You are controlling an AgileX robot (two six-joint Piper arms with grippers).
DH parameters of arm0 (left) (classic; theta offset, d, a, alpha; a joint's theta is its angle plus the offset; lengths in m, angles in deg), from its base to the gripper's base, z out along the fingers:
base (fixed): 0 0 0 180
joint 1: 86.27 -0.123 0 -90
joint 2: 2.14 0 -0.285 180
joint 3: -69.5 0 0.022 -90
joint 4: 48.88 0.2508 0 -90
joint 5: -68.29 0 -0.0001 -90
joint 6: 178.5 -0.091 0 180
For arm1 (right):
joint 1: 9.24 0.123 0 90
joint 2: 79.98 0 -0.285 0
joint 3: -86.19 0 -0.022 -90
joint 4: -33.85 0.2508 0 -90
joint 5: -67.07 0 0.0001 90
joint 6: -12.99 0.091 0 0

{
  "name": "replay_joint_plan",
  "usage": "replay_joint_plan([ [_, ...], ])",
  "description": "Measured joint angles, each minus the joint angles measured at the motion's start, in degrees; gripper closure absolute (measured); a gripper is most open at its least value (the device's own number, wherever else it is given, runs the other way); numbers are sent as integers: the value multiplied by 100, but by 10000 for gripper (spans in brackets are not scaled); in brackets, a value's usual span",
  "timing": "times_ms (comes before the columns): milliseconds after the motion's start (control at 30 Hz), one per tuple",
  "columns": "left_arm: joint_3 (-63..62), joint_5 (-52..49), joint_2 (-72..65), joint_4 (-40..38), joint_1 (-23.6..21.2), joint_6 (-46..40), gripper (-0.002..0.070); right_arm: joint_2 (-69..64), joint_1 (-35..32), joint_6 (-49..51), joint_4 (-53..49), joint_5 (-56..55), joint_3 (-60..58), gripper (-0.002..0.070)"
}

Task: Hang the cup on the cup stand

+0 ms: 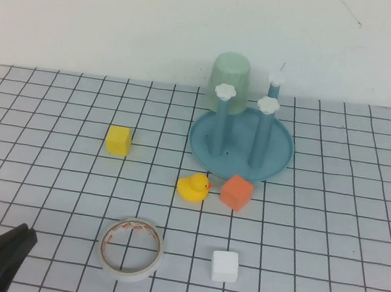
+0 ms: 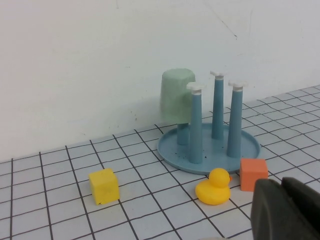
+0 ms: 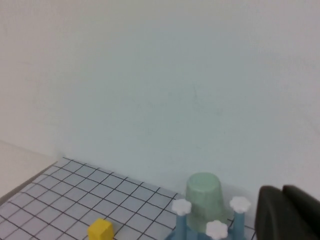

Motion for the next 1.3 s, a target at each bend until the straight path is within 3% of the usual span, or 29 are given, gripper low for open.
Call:
replay_joint_plan([
  [300, 0, -9, 0, 0, 0, -13, 676, 3241, 0, -70, 8, 529, -1590, 678],
  [500, 0, -13, 0, 0, 0, -13, 676, 4419, 0, -152, -210, 1124, -1967, 678],
  [900, 0, -13, 0, 0, 0, -13, 676, 4862, 0, -180, -307, 1261, -3218, 678],
  [1133, 0, -13, 0, 0, 0, -13, 676, 4862, -13, 78, -307, 701, -4340, 678],
  [1300, 0, -13, 0, 0, 0, 13, 676, 4862, -711, 251, -307, 337, -5082, 678],
])
